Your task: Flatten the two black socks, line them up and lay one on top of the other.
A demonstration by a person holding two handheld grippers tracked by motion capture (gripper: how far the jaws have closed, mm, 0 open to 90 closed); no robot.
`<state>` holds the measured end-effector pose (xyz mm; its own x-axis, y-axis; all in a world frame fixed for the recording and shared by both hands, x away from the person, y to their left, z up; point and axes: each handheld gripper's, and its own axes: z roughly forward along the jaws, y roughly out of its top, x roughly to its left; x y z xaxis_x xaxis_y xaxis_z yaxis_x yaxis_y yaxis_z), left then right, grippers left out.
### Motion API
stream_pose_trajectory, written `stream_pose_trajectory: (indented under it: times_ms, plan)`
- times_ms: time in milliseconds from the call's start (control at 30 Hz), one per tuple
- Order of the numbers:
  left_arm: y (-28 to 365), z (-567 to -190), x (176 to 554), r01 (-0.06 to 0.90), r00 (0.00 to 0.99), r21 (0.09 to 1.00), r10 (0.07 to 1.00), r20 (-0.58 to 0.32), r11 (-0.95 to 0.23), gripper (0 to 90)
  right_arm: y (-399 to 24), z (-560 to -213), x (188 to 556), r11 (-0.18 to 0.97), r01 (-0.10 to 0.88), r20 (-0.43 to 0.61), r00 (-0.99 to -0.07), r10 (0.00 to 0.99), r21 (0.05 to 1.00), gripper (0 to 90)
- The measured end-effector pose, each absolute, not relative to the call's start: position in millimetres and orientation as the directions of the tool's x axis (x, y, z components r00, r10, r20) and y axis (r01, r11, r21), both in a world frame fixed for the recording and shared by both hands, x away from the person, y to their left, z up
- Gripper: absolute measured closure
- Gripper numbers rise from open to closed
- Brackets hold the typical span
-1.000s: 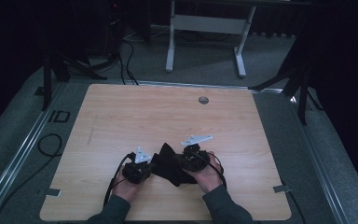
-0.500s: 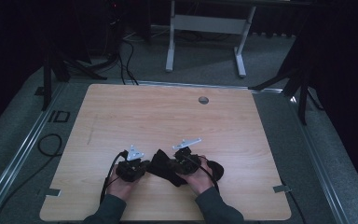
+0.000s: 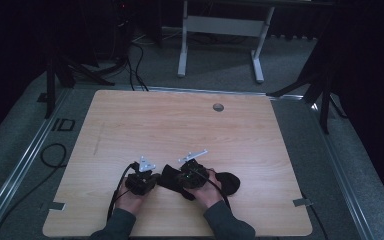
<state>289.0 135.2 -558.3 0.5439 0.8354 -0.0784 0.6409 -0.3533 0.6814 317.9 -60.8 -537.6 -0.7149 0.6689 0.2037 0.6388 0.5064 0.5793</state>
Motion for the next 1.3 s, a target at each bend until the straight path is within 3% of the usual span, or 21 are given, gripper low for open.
stream_pose_trajectory:
  times_ms: [433,500,867,1000,1300]
  plan:
    - [139,-553,288,0.632,0.533,0.702,0.842,-0.085,-0.328,90.0,-57,-544,316,0.52,0.634,0.176,-0.715,0.677,0.572,82.6]
    - [138,-545,284,0.593,0.557,0.735,0.827,-0.078,-0.329,90.0,-56,-545,315,0.523,0.629,0.166,-0.716,0.678,0.575,82.4]
    - [116,-552,284,0.574,0.603,0.705,0.798,-0.019,-0.417,90.0,-55,-546,313,0.53,0.618,0.151,-0.722,0.676,0.581,81.4]
    - [115,-552,285,0.581,0.6,0.698,0.8,-0.02,-0.419,90.0,-57,-544,313,0.518,0.619,0.194,-0.732,0.653,0.59,69.0]
    - [114,-553,284,0.577,0.603,0.698,0.798,-0.012,-0.425,90.0,-88,-502,316,0.447,0.58,0.19,-0.729,0.657,0.681,63.2]
